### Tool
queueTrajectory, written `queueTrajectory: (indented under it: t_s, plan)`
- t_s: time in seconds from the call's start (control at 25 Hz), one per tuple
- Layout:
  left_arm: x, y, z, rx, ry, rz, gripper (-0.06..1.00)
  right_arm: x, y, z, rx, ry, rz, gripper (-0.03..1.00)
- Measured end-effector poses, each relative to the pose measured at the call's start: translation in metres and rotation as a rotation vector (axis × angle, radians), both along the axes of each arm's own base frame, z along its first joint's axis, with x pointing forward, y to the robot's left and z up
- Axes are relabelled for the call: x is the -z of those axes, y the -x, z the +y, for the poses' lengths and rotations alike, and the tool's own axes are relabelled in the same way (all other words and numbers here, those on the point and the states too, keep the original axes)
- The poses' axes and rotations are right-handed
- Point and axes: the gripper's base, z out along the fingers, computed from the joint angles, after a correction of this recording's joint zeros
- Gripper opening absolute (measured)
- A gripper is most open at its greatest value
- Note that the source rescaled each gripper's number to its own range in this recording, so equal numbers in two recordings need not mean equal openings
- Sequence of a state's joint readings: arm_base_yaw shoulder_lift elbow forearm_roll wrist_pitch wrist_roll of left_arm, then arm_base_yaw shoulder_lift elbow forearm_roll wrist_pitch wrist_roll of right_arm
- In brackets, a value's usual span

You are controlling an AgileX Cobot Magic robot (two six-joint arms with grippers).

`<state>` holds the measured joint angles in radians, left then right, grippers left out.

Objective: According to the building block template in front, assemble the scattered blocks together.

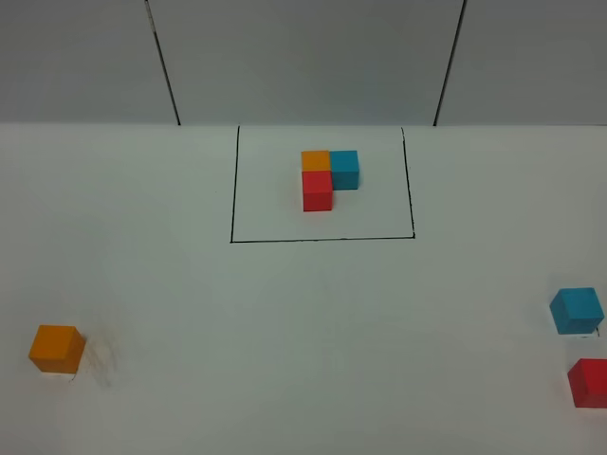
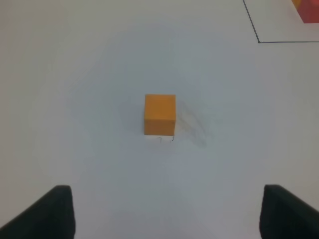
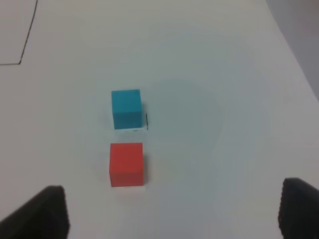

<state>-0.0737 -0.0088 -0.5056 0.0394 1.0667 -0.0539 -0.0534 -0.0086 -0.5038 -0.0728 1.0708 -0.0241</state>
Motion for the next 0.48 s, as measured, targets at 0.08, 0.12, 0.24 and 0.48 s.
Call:
queueTrajectory:
  t_s: [0.08, 0.12, 0.24, 0.48]
  plan:
    - [0.0, 0.0, 0.0, 0.0, 0.0, 0.0, 0.64, 0.0, 0.0, 0.0, 0.0, -0.001, 0.0, 0.83]
    - [0.0, 0.0, 0.0, 0.0, 0.0, 0.0, 0.64, 0.0, 0.0, 0.0, 0.0, -0.001, 0.0, 0.83]
    - [0.0, 0.0, 0.0, 0.001, -0.001, 0.0, 0.64, 0.0, 0.0, 0.0, 0.0, -0.001, 0.0, 0.83]
    - [0.0, 0.0, 0.0, 0.001, -0.001, 0.0, 0.64, 0.0, 0.0, 0.0, 0.0, -0.001, 0.0, 0.83]
